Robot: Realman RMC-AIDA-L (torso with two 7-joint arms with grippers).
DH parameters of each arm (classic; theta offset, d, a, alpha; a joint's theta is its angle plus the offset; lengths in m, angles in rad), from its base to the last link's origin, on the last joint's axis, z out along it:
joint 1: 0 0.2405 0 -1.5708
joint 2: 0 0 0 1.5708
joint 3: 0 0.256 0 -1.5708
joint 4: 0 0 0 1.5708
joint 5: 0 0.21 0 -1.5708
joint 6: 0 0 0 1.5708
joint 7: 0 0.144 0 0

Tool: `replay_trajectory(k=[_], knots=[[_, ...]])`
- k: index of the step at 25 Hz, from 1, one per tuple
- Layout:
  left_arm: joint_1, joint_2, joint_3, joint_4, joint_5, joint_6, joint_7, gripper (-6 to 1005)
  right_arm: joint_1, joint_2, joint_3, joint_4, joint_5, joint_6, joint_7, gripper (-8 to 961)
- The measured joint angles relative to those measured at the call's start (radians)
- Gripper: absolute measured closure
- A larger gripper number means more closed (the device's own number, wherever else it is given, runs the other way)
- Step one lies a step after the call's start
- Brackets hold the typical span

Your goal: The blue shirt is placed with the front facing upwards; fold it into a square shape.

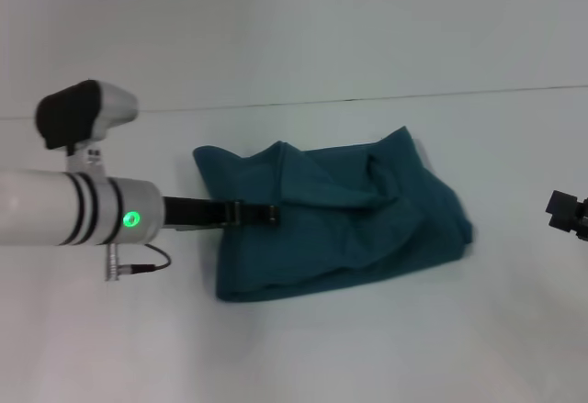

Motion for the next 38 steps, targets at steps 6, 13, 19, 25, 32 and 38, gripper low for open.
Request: replay_trajectory(k=[6, 13, 19, 25, 32, 38], knots=[[-0.018, -0.011, 0.045, 0.024, 0.021, -0.015, -0.049, 130, 0.005, 0.0, 0.0, 0.001, 0.0, -0.001, 0.0, 71], [-0.014, -0.014, 0.057, 0.033, 0.022, -0.015, -0.051, 245, 0.007, 0.0, 0.0, 0.001, 0.0, 0.0, 0.001, 71], [-0.014, -0.015, 0.06, 0.034, 0.022, -0.016, -0.05, 479, 0.01, 0.0, 0.0, 0.001, 0.0, 0.001, 0.003, 71], [-0.008, -0.016, 0.052, 0.062, 0.009, 0.015, -0.05, 709, 0.01, 0.0, 0.0, 0.001, 0.001, 0.002, 0.005, 71], [0.059, -0.009, -0.035, 0.193, -0.027, 0.274, -0.053, 759, 0.01, 0.0, 0.001, 0.009, 0.005, 0.003, 0.006, 71], [0.114, 0.018, -0.158, 0.205, -0.013, 0.444, -0.053, 784, 0.018, 0.001, 0.001, 0.014, 0.004, 0.009, 0.006, 71]])
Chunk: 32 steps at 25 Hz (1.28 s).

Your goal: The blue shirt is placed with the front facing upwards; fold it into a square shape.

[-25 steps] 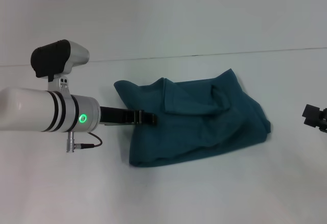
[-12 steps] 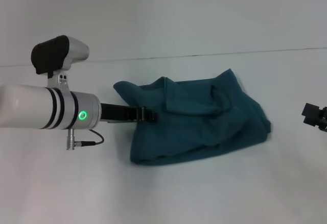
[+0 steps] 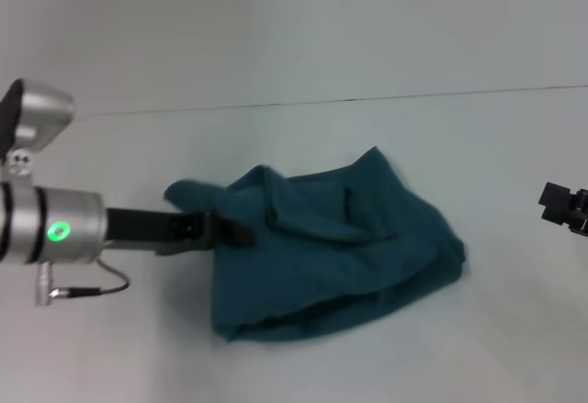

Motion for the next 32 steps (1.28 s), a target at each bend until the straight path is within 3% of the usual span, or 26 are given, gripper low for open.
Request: replay_trajectory(k=[4, 10, 18, 28, 32], knots=[[0.03, 0.028, -0.057, -0.002, 0.052, 0.074, -0.002, 800, 0.004, 0.002, 0.0, 0.0, -0.003, 0.001, 0.0, 72], [0.022, 0.057, -0.189, -0.006, 0.24, 0.103, -0.013, 812, 0.006, 0.003, -0.001, 0.0, -0.004, 0.008, 0.0, 72], [0.007, 0.058, -0.189, -0.011, 0.268, 0.042, -0.014, 817, 0.008, 0.004, -0.003, 0.0, -0.004, 0.012, 0.0, 71], [0.01, 0.062, -0.211, -0.008, 0.27, 0.064, -0.038, 819, 0.011, 0.004, -0.003, 0.001, -0.004, 0.012, 0.0, 71], [0.032, 0.061, -0.216, 0.046, 0.282, 0.075, -0.063, 820, 0.013, 0.003, -0.003, 0.002, -0.004, 0.011, 0.0, 72]])
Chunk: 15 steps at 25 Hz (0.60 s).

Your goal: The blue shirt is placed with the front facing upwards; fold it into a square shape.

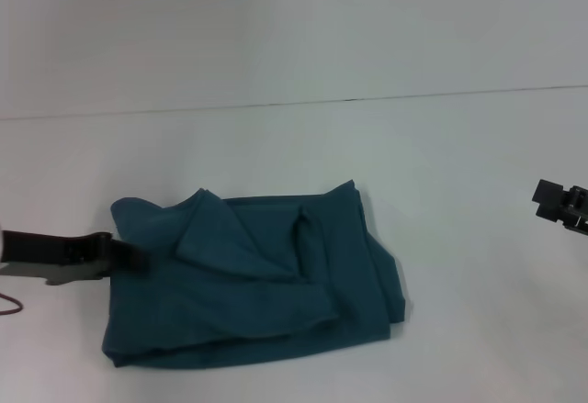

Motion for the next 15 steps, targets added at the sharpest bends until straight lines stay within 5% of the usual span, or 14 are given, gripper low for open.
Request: replay_trajectory(k=[6, 15], knots=[[0.017, 0.008, -0.075, 0.052, 0.033, 0.023, -0.042, 744, 0.001, 0.0, -0.002, 0.002, 0.0, 0.0, 0.0, 72], [0.047, 0.003, -0.138, 0.079, -0.109, 0.104, -0.005, 364, 0.004, -0.004, -0.008, 0.001, -0.011, 0.0, 0.0, 71]])
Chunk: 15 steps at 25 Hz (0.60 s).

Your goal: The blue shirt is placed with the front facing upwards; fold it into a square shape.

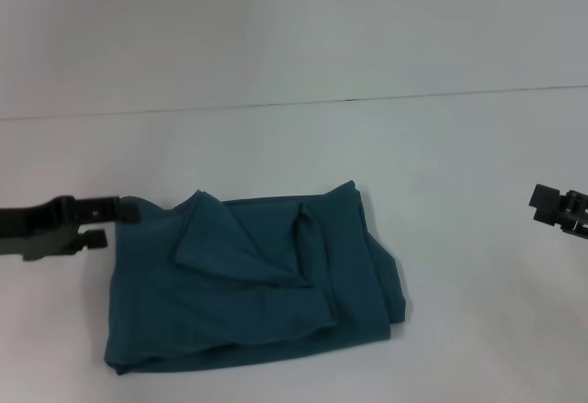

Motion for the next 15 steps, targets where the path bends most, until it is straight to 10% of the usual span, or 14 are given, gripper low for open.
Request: replay_trajectory(k=[7, 15], knots=[[0.047, -0.003, -0.06, -0.045, -0.197, 0.159, 0.179, 152, 0.089, -0.031, -0.001, -0.037, -0.206, 0.011, 0.069, 72], [0.121, -0.026, -0.062, -0.041, -0.175, 0.227, 0.524, 51, 0.37, -0.075, -0.103, -0.098, -0.461, 0.005, 0.285, 72]])
